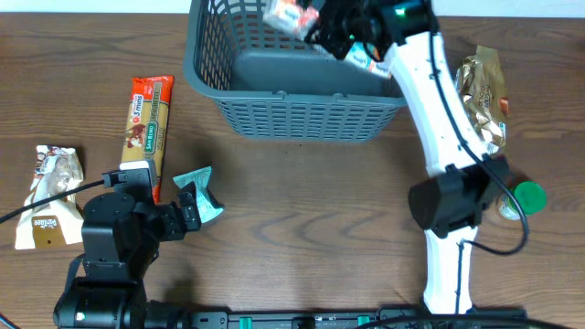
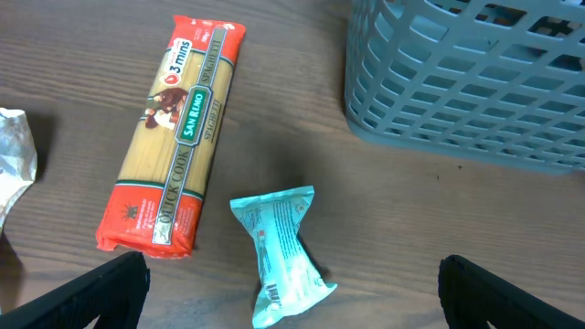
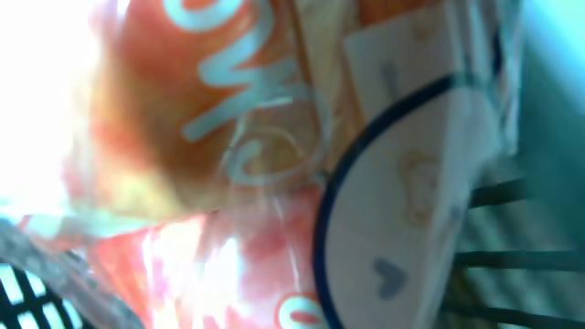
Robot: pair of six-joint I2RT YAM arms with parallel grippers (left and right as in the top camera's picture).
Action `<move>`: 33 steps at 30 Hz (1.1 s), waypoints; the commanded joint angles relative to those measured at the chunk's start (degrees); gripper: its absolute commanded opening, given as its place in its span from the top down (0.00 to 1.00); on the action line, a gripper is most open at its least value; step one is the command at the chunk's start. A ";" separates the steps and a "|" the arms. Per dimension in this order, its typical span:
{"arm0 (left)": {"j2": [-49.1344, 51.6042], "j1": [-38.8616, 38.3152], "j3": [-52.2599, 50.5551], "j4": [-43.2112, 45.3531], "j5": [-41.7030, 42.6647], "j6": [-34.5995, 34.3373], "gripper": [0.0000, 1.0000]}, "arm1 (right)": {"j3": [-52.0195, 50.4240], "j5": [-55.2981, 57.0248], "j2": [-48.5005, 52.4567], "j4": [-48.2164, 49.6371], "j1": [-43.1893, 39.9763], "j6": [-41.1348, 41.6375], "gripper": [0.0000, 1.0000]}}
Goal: Pack container
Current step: 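Lift the box stack with the right gripper and carry it into the basket, then open the right gripper and withdraw it from the basket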
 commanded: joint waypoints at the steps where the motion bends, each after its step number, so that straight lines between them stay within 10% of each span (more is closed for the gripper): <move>1: -0.02 -0.17 1.07 0.00 -0.72 0.96 0.01 | 1.44 -0.98 0.87 -1.62 0.37 -3.26 0.99; 23: -0.02 -0.17 1.07 -0.04 -0.72 0.96 0.02 | 1.27 -1.01 11.50 -11.80 0.52 -4.68 0.83; 29: -0.02 -0.17 1.07 -0.04 -0.72 0.96 0.02 | 1.31 -1.03 11.47 -11.89 0.55 -3.69 0.44; 33: -0.02 -0.17 1.07 -0.09 -0.72 0.96 0.01 | 3.76 -3.23 11.41 -11.96 0.57 -0.28 0.40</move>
